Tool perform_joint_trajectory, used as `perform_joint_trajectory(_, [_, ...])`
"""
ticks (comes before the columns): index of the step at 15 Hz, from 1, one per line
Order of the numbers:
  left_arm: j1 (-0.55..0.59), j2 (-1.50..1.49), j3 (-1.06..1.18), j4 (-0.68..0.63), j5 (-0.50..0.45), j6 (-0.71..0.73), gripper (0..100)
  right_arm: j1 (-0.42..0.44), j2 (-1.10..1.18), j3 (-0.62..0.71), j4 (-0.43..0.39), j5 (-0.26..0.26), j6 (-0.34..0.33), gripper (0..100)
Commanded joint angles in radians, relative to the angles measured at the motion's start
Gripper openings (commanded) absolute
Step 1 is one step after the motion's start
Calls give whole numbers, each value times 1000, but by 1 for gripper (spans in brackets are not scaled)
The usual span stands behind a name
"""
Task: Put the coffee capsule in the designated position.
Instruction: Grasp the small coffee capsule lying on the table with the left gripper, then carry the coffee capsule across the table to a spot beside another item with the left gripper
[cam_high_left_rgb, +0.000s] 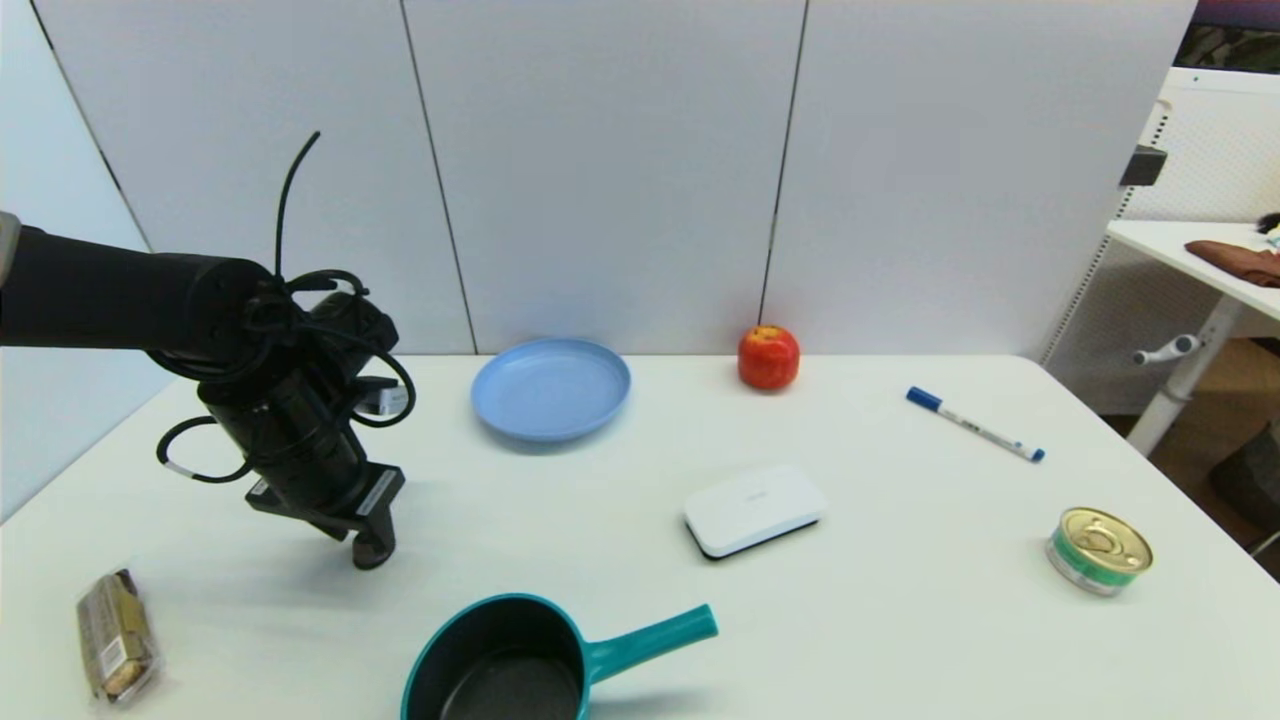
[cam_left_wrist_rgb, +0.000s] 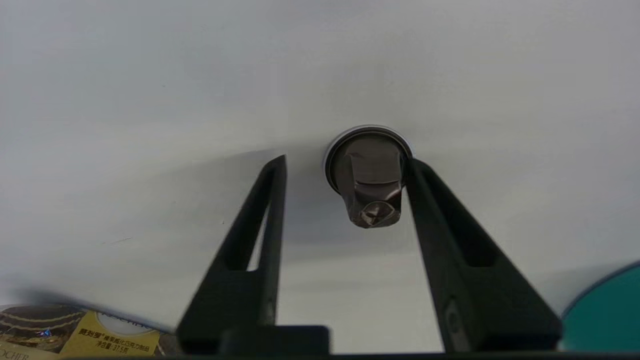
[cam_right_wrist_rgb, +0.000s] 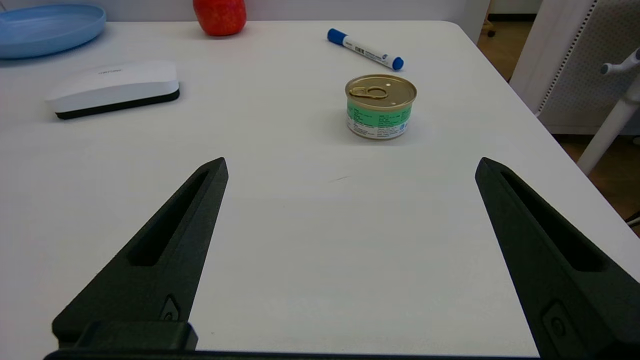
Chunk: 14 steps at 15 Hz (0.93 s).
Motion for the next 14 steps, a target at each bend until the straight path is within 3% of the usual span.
perform_joint_trajectory(1, [0, -5, 1, 5, -1, 0, 0, 0, 1, 0, 0, 0, 0, 100])
perform_joint_trajectory(8, [-9, 7, -134, -1, 1, -3, 0, 0, 1, 0, 0, 2, 0, 100])
perform_joint_trajectory(14, [-134, 129, -342, -99, 1, -24, 0, 0, 1, 0, 0, 0, 0, 100])
